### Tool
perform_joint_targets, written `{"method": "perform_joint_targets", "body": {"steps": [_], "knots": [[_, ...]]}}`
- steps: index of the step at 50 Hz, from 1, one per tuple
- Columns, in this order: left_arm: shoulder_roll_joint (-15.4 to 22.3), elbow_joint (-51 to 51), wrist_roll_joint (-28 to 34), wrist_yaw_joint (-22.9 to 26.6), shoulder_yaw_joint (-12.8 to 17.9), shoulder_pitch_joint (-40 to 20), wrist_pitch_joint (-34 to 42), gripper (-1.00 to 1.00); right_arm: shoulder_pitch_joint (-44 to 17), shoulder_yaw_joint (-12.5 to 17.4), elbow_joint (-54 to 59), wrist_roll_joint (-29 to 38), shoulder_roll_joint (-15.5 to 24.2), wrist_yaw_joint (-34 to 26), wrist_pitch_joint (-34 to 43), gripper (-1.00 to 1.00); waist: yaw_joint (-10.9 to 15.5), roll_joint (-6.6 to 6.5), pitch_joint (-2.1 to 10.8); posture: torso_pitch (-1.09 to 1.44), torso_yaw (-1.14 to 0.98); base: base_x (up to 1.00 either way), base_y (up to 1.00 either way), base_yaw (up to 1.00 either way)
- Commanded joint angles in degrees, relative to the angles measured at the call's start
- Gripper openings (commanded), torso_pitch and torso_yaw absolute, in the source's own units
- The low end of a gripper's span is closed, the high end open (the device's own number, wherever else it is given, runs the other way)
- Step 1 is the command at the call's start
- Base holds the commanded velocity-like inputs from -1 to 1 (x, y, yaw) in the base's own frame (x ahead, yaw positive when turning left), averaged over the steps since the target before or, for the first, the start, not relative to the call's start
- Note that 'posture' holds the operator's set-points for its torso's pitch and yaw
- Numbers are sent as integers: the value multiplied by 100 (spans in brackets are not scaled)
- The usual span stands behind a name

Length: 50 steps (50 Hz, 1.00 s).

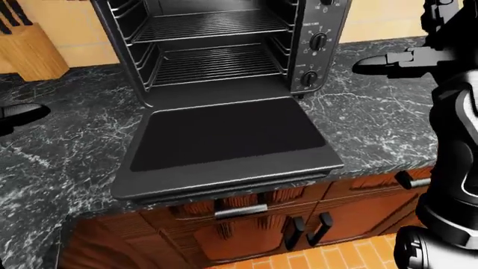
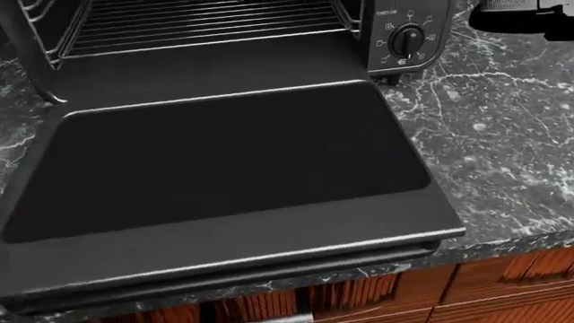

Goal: Close the toaster oven door.

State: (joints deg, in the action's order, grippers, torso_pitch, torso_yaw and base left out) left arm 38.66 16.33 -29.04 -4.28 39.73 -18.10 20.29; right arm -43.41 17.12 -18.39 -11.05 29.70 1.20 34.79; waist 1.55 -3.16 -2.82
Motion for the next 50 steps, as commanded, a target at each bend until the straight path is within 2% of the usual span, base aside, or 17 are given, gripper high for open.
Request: {"method": "perform_joint_targets", "body": {"steps": [1, 2, 4, 8, 9, 10, 11, 12, 14, 16, 18, 19, 20, 28, 34, 39, 50], "knots": [[92, 134, 47, -19, 12, -106, -179, 100, -158, 48, -145, 17, 91, -33, -149, 100, 14, -79, 120, 0, 0, 0, 0, 100], [90, 140, 56, -21, 4, -109, -180, 100, -158, 55, -145, 14, 87, -38, -145, 100, 7, -144, 146, 0, 0, 0, 0, 100], [77, 152, 26, 12, 19, -105, -191, 100, -160, 48, -111, 40, 82, -42, -185, 100, 76, -61, 193, 0, 0, 0, 0, 100], [28, 143, 63, 91, 24, -41, -321, 100, -103, 0, -63, 227, 86, 59, -233, 100, 24, 257, 77, 0, 0, 0, 0, 93], [25, 194, 80, 79, 69, -32, -378, 100, -102, 31, -84, 185, 35, 76, -86, 100, -61, 313, -10, 0, 0, 0, 0, 0], [34, 200, 69, 81, 80, -31, -368, 100, -110, 28, -73, 190, 30, 78, -21, 100, -36, 334, -69, 0, 0, 0, 0, 0], [45, 157, 156, 70, 57, -41, -436, 100, -100, 39, -91, 183, 32, 38, -83, 100, -44, 445, -47, 0, 0, 0, 0, 0], [36, 144, 185, 65, 45, -43, -460, 100, -113, 40, -84, 210, 42, 55, -61, 100, -50, 616, 5, 0, 0, 0, 0, 0], [-5, 96, 319, 54, -23, -38, -517, 100, -141, 70, -35, 226, 50, 90, -101, 100, -92, 438, -65, 0, 0, 0, 0, 0], [0, 105, 340, 57, -5, -45, -491, 100, -161, 83, 53, 232, 41, 155, -101, 100, -132, 354, -5, 0, 0, 0, 0, 0], [33, 77, 195, 43, 85, -62, -354, 100, -190, 126, 54, 165, 51, 224, -36, 100, -176, 189, 60, 0, 0, 0, 0, 0], [42, 73, 180, 33, 87, -55, -340, 100, -205, 140, 48, 119, 64, 245, -2, 100, -163, 138, 47, 0, 0, 0, 0, 0], [51, 85, 114, 7, 98, -53, -247, 100, -233, 173, 37, 49, 76, 279, 8, 100, -187, 167, 45, 0, 0, 0, 0, 0], [96, 67, 2, -44, 121, -67, -206, 100, -173, 363, -120, -543, 253, 468, 335, 100, -175, 156, 86, 0, 0, 0, 0, 0], [127, 53, -68, -100, 117, -73, -149, 100, 98, 575, -327, -1096, 470, 490, 579, 100, -160, 216, 100, 0, 0, 0, 0, 0], [152, 55, -140, -139, 133, -73, -98, 100, 205, 629, -413, -1235, 639, 510, 585, 100, -158, 239, 95, 0, 0, 0, 0, 0], [158, 75, -163, -168, 118, -68, -70, 100, 531, 717, -633, -1010, 775, 279, 267, 100, -153, 246, 66, 0, 0, 0, 0, 0]]}}
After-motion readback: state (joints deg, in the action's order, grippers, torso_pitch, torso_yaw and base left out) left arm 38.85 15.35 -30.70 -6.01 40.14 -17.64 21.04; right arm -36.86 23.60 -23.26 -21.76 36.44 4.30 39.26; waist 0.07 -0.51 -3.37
